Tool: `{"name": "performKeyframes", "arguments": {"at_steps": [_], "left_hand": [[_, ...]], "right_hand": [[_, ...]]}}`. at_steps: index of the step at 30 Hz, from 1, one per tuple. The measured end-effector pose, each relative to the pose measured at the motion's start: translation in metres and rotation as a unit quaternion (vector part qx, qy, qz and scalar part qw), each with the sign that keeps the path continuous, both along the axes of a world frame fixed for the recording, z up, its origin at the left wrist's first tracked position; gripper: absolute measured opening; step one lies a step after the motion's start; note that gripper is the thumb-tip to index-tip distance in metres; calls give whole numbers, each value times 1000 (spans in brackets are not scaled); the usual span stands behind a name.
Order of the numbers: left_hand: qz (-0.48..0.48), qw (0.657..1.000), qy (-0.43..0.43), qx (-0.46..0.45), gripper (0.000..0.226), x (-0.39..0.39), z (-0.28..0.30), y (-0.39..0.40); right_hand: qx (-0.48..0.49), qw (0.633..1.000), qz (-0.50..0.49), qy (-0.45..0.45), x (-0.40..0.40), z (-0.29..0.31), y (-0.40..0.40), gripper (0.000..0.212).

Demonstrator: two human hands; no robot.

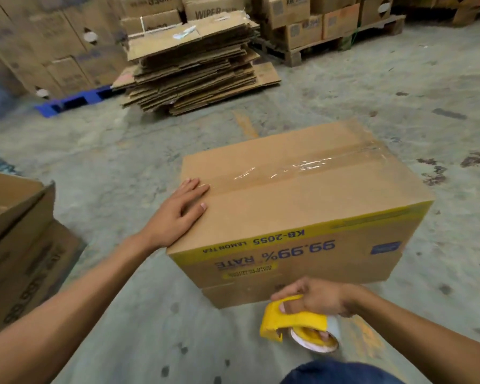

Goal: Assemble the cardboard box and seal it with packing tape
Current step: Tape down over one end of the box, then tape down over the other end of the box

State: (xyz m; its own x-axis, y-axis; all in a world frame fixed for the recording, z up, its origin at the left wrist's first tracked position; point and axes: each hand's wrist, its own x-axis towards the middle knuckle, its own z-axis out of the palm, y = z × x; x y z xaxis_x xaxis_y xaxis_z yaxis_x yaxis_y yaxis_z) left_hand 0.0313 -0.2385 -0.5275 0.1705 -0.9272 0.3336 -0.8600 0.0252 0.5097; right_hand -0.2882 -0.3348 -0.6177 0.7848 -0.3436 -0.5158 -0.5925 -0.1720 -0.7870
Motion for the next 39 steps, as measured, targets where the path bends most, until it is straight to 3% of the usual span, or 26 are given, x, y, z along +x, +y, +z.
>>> {"name": "performKeyframes", "arguments": {"at_steps": [7,11,16,22,26,29,31,33,36,39], "left_hand": [[100,994,52,-3,52,-41,-11,24],[201,977,33,58,50,-57,-29,71],[325,928,6,183,57,-70,-41,141],[397,870,12,291,61,-70,-34,224],[417,850,44,320,56,-78,-32,256],[415,873,27,254,47,-93,-16,257],[385,894,151,172,48,-109,3,245],[333,859,361,143,55,-127,19,227],[233,733,602,216,56,-146,32,201],[171,649,699,247,51,-166,32,178]], "right_hand": [[-17,996,90,11,35,10,23,41],[-2,988,153,-2,55,4,55,39],[101,969,225,1,96,7,94,38],[190,912,363,24,136,29,107,48],[376,876,296,-64,117,34,84,59],[485,824,231,-179,106,12,75,54],[580,742,239,-237,104,-6,74,48],[629,694,235,-259,100,-15,72,49],[613,692,228,-306,83,-16,65,49],[562,721,218,-341,55,-11,51,53]]}}
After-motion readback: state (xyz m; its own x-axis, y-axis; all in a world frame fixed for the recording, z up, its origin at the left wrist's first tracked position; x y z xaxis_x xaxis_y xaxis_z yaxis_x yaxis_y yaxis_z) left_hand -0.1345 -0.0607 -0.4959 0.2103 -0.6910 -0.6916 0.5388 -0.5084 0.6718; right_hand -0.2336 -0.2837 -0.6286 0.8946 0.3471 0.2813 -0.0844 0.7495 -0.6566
